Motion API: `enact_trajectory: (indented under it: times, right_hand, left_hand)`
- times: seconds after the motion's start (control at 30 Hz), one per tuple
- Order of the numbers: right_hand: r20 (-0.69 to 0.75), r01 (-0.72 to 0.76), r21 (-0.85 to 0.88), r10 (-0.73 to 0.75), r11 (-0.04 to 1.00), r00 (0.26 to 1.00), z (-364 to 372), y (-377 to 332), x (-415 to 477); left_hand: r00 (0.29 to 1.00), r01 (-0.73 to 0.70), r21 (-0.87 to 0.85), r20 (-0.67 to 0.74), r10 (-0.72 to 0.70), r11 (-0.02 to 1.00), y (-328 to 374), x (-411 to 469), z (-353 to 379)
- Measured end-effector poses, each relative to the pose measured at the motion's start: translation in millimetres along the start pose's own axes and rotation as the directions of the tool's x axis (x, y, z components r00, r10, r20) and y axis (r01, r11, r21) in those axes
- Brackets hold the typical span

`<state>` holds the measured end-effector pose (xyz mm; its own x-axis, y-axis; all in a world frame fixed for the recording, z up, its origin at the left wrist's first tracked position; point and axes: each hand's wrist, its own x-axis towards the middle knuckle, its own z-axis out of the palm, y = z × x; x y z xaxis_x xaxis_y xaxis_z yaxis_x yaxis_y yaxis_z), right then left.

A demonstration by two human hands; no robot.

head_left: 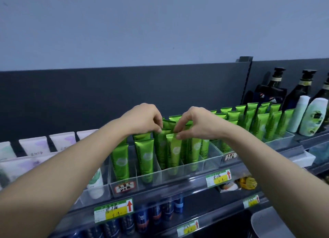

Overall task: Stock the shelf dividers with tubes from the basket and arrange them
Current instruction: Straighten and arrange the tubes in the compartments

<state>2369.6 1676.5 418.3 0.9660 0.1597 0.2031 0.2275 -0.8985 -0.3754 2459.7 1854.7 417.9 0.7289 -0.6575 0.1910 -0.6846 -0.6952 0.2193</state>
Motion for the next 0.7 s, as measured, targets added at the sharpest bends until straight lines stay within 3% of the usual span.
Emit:
enact_trajectory:
  times: [0.37,0.7]
  right_hand:
    - [-0.08,0.186,0.017,-0.184,0.982,0.98,14,16,-4]
    - [-0.064,0.221,0.028,-0.219,0.975,0.974,17,15,2]
  left_hand:
    - [0.969,0.22,0.067,-0.127,-0.21,0.973,19,-8,10]
    - [0.974,0.201,0.047,-0.117,-0.195,0.978,20,-6,11]
